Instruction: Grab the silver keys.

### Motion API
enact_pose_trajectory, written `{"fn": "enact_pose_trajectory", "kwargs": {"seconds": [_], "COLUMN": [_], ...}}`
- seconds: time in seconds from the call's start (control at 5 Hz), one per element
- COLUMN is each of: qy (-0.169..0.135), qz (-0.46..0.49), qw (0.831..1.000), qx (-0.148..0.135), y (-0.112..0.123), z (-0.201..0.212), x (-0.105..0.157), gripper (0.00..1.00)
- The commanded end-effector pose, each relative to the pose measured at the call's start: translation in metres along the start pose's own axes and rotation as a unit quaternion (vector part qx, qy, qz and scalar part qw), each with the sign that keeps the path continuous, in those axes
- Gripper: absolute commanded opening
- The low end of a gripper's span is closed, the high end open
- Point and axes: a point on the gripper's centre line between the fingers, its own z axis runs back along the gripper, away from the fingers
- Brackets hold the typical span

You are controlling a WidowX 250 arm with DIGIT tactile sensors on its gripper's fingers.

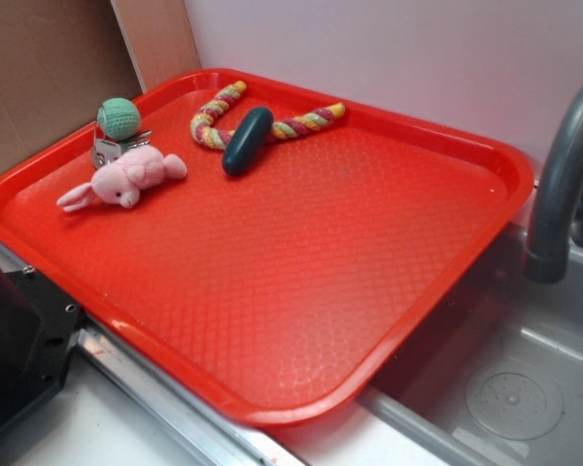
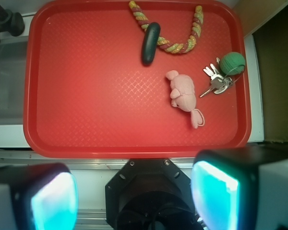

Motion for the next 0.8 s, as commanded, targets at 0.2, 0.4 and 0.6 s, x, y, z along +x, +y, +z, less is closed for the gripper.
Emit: {"fn": "enact_pose_trajectory", "kwargs": {"seconds": [0.2,0.4,0.6], "qy": [0.023,0.03,0.019], "qz": [0.128,0.252,0.369], "qw": [0.991,0.967,0.929], "qx": [-0.012,-0.02,0.004], "y": [0.04,0.08,0.108], "z": [-0.038,-0.08,-0.108], "x": [0.023,0.05,0.055], "gripper": [1.0,1.0,1.0]}}
